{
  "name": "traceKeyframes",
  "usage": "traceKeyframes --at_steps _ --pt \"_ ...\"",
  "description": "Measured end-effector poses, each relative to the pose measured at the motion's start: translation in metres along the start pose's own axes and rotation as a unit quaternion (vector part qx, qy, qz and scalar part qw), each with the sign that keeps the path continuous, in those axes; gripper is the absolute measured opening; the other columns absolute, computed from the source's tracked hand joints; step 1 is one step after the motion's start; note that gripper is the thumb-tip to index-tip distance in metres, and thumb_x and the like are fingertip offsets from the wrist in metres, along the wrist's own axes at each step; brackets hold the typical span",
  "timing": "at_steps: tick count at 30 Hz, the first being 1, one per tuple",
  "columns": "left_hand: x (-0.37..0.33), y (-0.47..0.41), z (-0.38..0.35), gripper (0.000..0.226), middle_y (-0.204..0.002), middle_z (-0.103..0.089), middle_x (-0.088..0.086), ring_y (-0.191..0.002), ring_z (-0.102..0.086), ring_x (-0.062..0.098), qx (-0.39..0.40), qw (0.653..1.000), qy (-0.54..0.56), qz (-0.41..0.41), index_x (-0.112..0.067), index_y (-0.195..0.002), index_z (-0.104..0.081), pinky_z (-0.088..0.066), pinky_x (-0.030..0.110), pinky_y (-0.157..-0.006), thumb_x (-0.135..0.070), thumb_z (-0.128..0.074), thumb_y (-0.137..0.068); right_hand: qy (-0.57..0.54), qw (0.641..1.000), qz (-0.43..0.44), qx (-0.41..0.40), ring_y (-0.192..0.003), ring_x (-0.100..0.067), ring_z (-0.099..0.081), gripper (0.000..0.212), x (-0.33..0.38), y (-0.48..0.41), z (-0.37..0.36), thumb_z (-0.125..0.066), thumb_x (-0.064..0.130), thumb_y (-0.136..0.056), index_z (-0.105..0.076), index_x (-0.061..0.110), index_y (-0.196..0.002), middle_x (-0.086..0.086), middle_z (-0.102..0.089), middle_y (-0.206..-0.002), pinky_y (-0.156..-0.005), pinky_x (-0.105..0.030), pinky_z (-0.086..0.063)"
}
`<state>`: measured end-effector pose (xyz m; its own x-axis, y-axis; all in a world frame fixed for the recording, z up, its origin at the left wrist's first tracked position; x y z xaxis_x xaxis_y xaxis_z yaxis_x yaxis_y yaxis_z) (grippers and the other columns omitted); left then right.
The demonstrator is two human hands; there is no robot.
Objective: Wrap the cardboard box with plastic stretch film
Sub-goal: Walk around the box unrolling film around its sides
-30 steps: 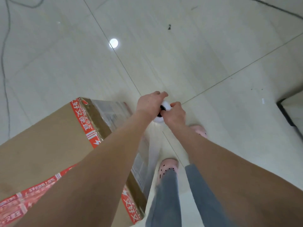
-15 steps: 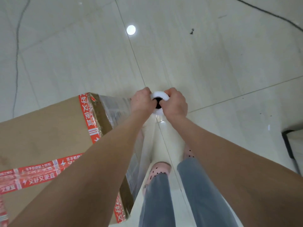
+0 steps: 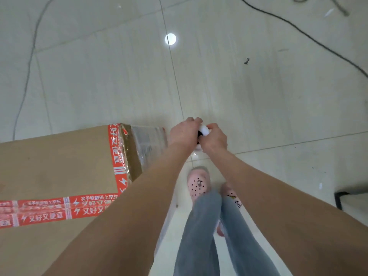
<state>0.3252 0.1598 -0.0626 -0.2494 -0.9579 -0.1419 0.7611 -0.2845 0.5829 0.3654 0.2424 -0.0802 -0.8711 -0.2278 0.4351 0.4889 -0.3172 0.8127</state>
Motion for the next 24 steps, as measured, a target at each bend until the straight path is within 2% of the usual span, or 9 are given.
traceKeyframes --at_steps 2,5,11,14,17,20,22,24 --pt "0.002 -0.008 0.007 0.036 -0.109 -0.057 0.004 -0.097 -0.060 0.028 0.012 0.999 -0.029 -0.025 -0.018 -0.120 -0.054 -0.036 0.032 -0.063 -0.013 -0.054 -0.084 0.010 1.000 -0.007 -0.010 -0.074 -0.020 -0.058 0.028 0.004 -0.003 -0.001 -0.061 0.023 -0.083 -0.052 0.024 -0.110 0.002 -0.059 -0.089 -0.062 -0.029 -0.043" --pt "0.009 -0.022 0.018 0.022 -0.101 -0.059 0.007 -0.092 -0.060 0.030 0.031 0.997 -0.050 -0.048 -0.012 -0.103 -0.058 -0.035 0.031 -0.062 -0.009 -0.051 -0.082 0.044 0.998 0.004 -0.033 -0.071 -0.017 -0.052 0.021 0.011 -0.006 0.000 -0.062 0.025 -0.081 -0.053 0.026 -0.100 0.005 -0.056 -0.083 -0.060 -0.026 -0.036" --pt "0.036 -0.048 0.039 0.021 -0.096 -0.061 0.009 -0.087 -0.060 0.029 0.019 1.000 0.008 -0.018 -0.010 -0.099 -0.059 -0.036 0.031 -0.062 -0.009 -0.050 -0.080 0.104 0.993 0.036 -0.051 -0.074 -0.019 -0.052 0.029 0.051 -0.017 -0.005 -0.060 0.024 -0.079 -0.059 0.027 -0.108 0.006 -0.053 -0.081 -0.064 -0.027 -0.038" --pt "0.058 -0.055 0.044 0.022 -0.097 -0.062 0.009 -0.088 -0.060 0.030 0.012 0.998 0.051 0.021 -0.010 -0.102 -0.058 -0.041 0.032 -0.064 -0.014 -0.052 -0.081 0.132 0.989 0.050 -0.054 -0.074 -0.019 -0.055 0.029 0.074 -0.022 -0.011 -0.060 0.022 -0.077 -0.060 0.028 -0.105 0.004 -0.061 -0.086 -0.062 -0.027 -0.038" --pt "0.078 -0.060 0.050 0.022 -0.093 -0.061 0.008 -0.079 -0.054 0.027 -0.007 0.990 0.102 0.093 -0.009 -0.099 -0.057 -0.038 0.031 -0.062 -0.020 -0.056 -0.079 0.133 0.986 0.079 -0.063 -0.077 -0.020 -0.059 0.027 0.094 -0.028 -0.020 -0.059 0.019 -0.076 -0.061 0.027 -0.102 0.004 -0.066 -0.092 -0.064 -0.027 -0.041" --pt "0.102 -0.062 0.054 0.025 -0.092 -0.060 0.008 -0.080 -0.054 0.027 -0.008 0.971 0.156 0.182 -0.010 -0.096 -0.056 -0.039 0.031 -0.062 -0.026 -0.059 -0.078 0.142 0.984 0.093 -0.055 -0.086 -0.022 -0.061 0.031 0.110 -0.032 -0.034 -0.060 0.026 -0.079 -0.057 0.023 -0.110 0.002 -0.063 -0.099 -0.066 -0.029 -0.041" --pt "0.113 -0.063 0.056 0.023 -0.094 -0.061 0.010 -0.081 -0.056 0.028 0.024 0.963 0.170 0.208 -0.010 -0.090 -0.054 -0.039 0.030 -0.062 -0.029 -0.060 -0.078 0.132 0.990 0.057 -0.011 -0.086 -0.023 -0.059 0.036 0.115 -0.033 -0.043 -0.062 0.030 -0.080 -0.052 0.020 -0.113 0.000 -0.059 -0.098 -0.066 -0.029 -0.040" --pt "0.118 -0.064 0.058 0.022 -0.094 -0.062 0.012 -0.076 -0.053 0.026 0.068 0.962 0.174 0.198 -0.011 -0.083 -0.049 -0.037 0.029 -0.058 -0.030 -0.060 -0.079 0.099 0.994 0.006 0.035 -0.078 -0.023 -0.057 0.027 0.118 -0.033 -0.048 -0.061 0.024 -0.080 -0.048 0.019 -0.103 -0.001 -0.055 -0.092 -0.064 -0.031 -0.046"
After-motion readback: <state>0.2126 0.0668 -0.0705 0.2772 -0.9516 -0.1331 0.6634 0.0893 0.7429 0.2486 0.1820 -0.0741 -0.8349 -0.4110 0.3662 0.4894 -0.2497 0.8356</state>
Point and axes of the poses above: each hand's wrist, its own y-axis away from the middle knuckle, its own z-axis out of the back of the hand, x = y × z, the point moved 1 cm from there along -y, towards the middle knuckle
